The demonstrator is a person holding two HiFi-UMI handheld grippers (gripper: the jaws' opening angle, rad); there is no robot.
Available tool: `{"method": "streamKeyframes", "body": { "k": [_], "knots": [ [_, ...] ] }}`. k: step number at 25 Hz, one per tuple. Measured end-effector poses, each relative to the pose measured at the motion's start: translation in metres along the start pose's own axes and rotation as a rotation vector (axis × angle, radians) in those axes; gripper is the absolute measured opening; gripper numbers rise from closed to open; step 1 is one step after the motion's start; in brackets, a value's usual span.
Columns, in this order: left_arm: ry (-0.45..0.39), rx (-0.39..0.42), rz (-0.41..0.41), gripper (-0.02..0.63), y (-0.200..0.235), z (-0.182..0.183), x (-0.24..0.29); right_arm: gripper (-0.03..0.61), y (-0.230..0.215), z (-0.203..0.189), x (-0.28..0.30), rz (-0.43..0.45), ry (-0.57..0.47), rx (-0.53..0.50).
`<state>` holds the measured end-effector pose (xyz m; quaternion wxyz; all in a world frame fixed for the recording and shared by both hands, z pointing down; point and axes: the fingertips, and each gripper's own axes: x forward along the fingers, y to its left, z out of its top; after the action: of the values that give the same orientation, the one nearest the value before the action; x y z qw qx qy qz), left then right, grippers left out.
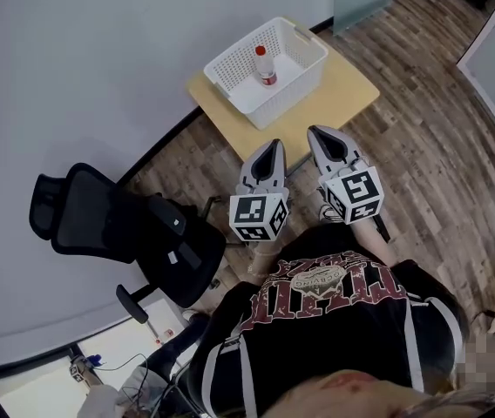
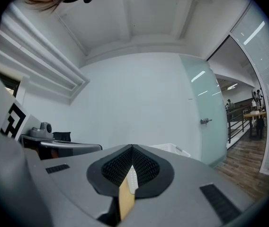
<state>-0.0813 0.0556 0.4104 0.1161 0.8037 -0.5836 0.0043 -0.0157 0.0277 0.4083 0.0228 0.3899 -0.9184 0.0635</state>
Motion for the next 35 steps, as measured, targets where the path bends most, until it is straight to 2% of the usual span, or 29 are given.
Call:
{"method": "streamKeyframes", "body": {
  "k": [11, 19, 35],
  "knots": [
    [-0.028, -0.003, 0.04, 0.048, -0.025, 0.003, 0.036, 0.017, -0.044, 0.002, -0.001, 0.038, 0.011, -0.009],
    [-0.009, -0.005, 0.06, 0.048, -0.03, -0.005, 0.046, 0.017, -0.057, -0.003, 0.0, 0.053, 0.018, -0.009],
    [-0.002, 0.017, 0.021, 0.048, -0.016, 0.004, 0.088, 0.017, -0.087, 0.001, 0.024, -0.013, 0.011, 0.003]
  ]
}}
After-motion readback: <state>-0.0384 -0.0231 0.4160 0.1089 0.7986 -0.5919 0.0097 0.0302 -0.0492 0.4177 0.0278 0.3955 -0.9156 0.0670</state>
